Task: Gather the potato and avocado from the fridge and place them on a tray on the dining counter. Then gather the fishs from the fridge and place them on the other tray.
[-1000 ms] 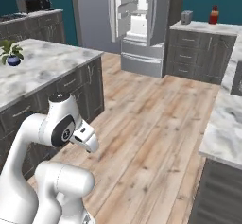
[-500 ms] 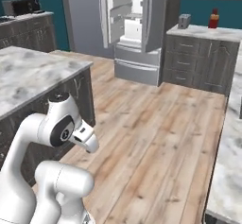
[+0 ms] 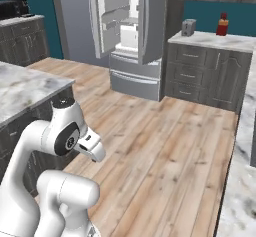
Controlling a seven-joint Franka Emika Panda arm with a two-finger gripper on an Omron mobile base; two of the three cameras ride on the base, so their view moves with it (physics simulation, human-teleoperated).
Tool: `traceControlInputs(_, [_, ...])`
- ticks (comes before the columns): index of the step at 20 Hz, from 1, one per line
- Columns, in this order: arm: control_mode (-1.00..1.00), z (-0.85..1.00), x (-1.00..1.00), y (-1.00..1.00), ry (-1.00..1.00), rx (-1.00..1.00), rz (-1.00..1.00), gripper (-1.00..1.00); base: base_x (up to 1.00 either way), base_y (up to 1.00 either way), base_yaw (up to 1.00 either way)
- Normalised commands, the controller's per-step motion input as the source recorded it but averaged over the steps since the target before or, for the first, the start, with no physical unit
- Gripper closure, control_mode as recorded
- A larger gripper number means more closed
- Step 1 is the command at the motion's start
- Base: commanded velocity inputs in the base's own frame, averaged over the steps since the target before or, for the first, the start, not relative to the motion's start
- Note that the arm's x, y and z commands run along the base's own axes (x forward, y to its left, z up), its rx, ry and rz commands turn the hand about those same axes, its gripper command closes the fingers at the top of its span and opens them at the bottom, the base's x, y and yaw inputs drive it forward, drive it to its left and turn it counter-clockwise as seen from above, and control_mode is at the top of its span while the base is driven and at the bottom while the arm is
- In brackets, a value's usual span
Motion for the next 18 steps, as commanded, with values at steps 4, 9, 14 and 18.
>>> traceControlInputs(4, [1.0,0.0,0.0,0.0,0.0,0.0,0.0,-1.0,1.0,0.0,0.0])
traceControlInputs(9, [1.0,0.0,0.0,0.0,0.0,0.0,0.0,-1.0,1.0,0.0,0.0])
traceControlInputs(14, [1.0,0.0,0.0,0.0,0.0,0.0,0.0,-1.0,1.0,0.0,0.05])
traceControlInputs(18, [1.0,0.0,0.0,0.0,0.0,0.0,0.0,-1.0,1.0,0.01,0.08])
